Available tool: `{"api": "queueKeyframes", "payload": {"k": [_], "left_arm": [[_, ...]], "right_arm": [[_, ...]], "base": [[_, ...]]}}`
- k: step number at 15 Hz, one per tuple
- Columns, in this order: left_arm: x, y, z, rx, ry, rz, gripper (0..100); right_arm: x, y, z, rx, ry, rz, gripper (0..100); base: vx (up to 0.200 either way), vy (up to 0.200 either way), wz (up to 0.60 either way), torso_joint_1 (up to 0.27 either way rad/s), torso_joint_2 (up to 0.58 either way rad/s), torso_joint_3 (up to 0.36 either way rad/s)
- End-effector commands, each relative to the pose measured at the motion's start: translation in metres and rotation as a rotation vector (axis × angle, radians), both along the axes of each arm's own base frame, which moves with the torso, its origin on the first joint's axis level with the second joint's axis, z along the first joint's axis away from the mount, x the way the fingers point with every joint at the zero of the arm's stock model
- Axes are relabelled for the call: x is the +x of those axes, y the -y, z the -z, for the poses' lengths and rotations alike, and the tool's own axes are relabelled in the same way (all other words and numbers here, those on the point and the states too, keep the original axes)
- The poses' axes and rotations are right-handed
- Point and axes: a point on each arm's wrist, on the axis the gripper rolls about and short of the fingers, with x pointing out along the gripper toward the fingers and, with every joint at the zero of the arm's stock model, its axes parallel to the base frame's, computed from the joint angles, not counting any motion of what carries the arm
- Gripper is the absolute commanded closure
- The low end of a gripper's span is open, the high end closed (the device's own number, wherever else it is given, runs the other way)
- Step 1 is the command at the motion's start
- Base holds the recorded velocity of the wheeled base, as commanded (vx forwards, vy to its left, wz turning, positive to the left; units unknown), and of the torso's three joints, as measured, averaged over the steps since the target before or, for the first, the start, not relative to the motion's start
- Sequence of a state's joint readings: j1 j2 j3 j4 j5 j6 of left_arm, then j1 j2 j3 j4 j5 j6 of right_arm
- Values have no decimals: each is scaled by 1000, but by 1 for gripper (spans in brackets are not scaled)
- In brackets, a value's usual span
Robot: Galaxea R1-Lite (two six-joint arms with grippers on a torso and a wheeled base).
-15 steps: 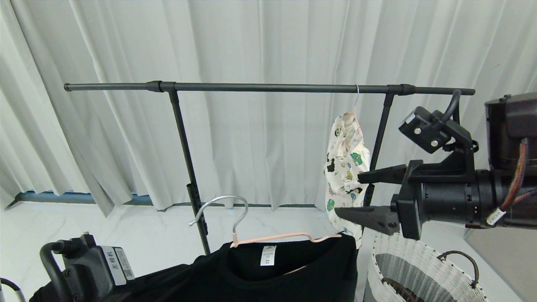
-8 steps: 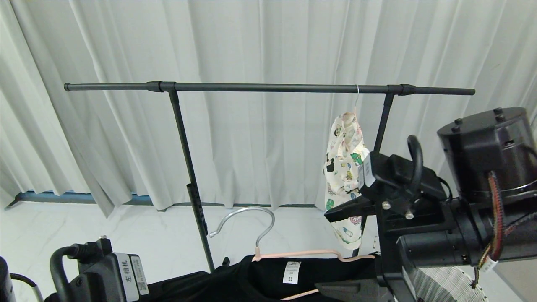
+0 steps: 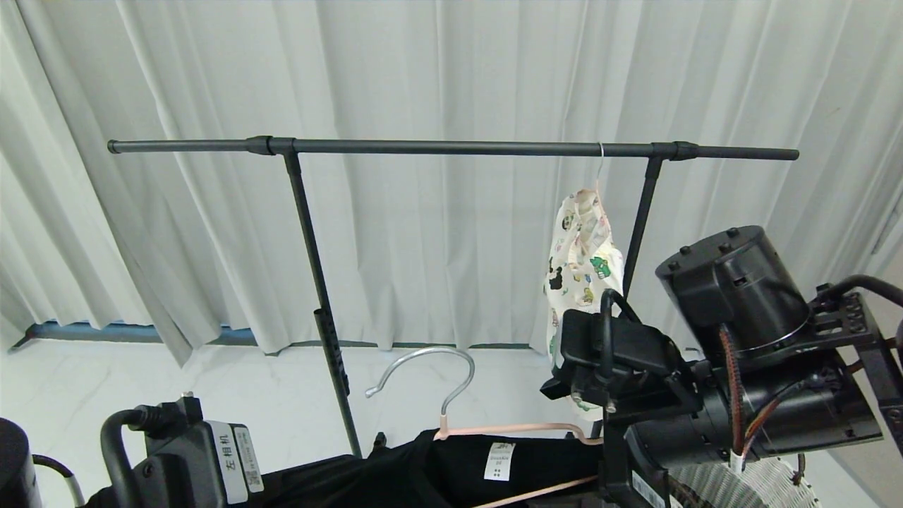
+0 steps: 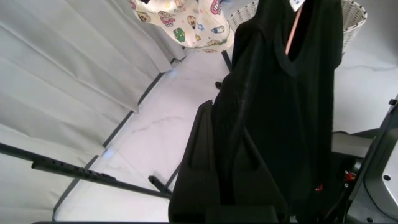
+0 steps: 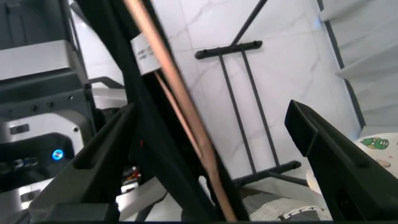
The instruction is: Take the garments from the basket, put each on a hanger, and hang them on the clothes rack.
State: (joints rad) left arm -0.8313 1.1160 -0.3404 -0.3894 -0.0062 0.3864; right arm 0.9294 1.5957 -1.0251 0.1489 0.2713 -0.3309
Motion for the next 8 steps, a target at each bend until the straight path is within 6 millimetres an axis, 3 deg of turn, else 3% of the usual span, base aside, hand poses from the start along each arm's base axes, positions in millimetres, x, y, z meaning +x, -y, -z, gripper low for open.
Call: {"api": "queueKeyframes", "payload": {"k": [1,5,6,8], "left_arm": [[-1,1,0,-1,1,8,100],[-2,5,0,2,-3,33,100],[-1,6,-2,0,0,34,100],[0,7,-2,3,-2,34,100]], "right_arm": [[5,-6,8,-16,-9,2,0],[7,-9,13,-28,10,25,0],[8,-10,13,-30,13,27,100],[8,-10,12,-26,23,31,100]], "base": [[0,0,0,0,0,0],[0,0,0,0,0,0],[0,0,0,0,0,0],[0,0,0,0,0,0]]}}
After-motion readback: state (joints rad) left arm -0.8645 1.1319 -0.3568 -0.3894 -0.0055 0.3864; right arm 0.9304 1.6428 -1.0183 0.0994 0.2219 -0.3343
